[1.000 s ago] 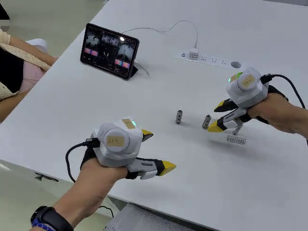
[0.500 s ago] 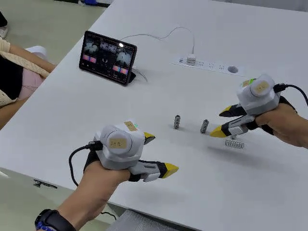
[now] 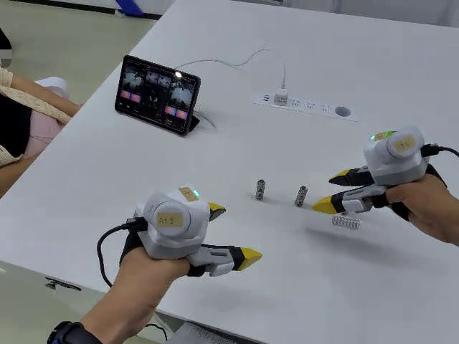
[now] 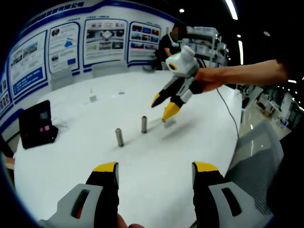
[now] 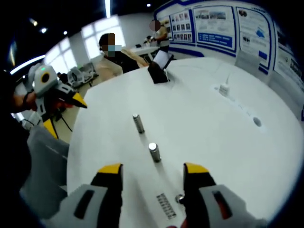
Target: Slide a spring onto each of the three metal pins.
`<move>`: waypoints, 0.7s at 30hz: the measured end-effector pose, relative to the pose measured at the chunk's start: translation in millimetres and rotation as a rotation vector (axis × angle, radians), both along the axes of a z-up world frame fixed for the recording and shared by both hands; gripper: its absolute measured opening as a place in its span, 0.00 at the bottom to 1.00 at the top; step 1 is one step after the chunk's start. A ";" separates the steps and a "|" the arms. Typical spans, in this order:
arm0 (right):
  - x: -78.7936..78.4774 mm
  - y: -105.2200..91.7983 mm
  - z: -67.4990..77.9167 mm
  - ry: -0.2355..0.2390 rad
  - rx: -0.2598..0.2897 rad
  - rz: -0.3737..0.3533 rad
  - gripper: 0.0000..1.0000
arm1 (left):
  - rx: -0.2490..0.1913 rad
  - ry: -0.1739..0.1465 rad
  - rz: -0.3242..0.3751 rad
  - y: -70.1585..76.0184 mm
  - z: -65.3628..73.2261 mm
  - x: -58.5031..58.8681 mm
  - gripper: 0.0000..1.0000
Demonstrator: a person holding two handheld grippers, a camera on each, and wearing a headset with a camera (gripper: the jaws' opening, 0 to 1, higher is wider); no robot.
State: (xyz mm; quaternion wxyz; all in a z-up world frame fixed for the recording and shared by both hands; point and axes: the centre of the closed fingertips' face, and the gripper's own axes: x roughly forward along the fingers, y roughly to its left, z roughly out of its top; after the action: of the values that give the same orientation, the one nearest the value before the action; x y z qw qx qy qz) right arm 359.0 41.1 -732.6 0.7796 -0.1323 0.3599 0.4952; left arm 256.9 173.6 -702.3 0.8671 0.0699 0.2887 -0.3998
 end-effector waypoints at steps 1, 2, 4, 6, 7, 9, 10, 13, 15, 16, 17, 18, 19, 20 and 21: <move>-0.6 -0.9 1.2 -0.001 0.006 -0.007 0.53 | -0.001 0.000 0.002 0.1 -0.2 0.8 0.64; -1.1 -2.2 3.1 -0.008 0.015 -0.018 0.53 | -0.001 0.001 0.005 0.4 -0.8 1.8 0.64; -2.3 -3.8 5.6 -0.014 0.029 -0.027 0.53 | -0.002 0.001 0.008 0.4 -1.6 3.4 0.64; -3.8 -6.7 7.5 -0.015 0.038 -0.040 0.53 | 0.000 0.003 0.008 -0.5 -2.6 4.4 0.64; -4.8 -8.1 9.3 -0.019 0.045 -0.045 0.53 | 0.005 0.002 0.006 -1.1 -3.2 5.1 0.64; -5.7 -10.5 10.7 -0.022 0.053 -0.054 0.53 | 0.003 0.002 0.008 -2.0 -3.4 6.6 0.64; -6.9 -12.7 11.6 -0.025 0.054 -0.060 0.53 | 0.002 0.002 0.008 -3.1 -3.5 7.8 0.64; -8.8 -18.6 14.8 -0.035 0.068 -0.087 0.54 | -0.001 0.000 0.008 -5.7 -3.7 11.2 0.64; -10.8 -22.5 16.9 -0.040 0.082 -0.108 0.54 | -0.002 -0.001 0.006 -8.0 -3.8 13.1 0.64; -12.6 -23.9 17.3 -0.038 0.086 -0.113 0.54 | -0.002 -0.001 0.004 -8.9 -3.8 13.6 0.64; -14.4 -26.4 17.8 -0.043 0.087 -0.122 0.55 | -0.002 -0.002 0.001 -10.4 -3.6 14.2 0.64; -15.8 -28.2 17.9 -0.045 0.086 -0.127 0.55 | -0.002 -0.003 -0.001 -11.3 -3.6 14.6 0.64; -17.1 -30.2 18.6 -0.048 0.087 -0.134 0.55 | -0.002 -0.003 -0.003 -11.9 -3.6 15.4 0.64; -18.6 -32.3 19.6 -0.049 0.092 -0.142 0.55 | -0.002 -0.003 -0.004 -12.5 -3.8 16.3 0.64; -19.8 -33.7 20.5 -0.050 0.097 -0.149 0.56 | -0.002 -0.003 -0.006 -13.0 -4.0 16.8 0.65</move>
State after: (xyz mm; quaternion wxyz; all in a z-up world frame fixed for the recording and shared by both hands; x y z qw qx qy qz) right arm 339.3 7.4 -712.1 0.8284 -0.0795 0.3250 0.4492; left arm 273.7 160.6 -706.2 0.8665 0.0705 0.2866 -0.4026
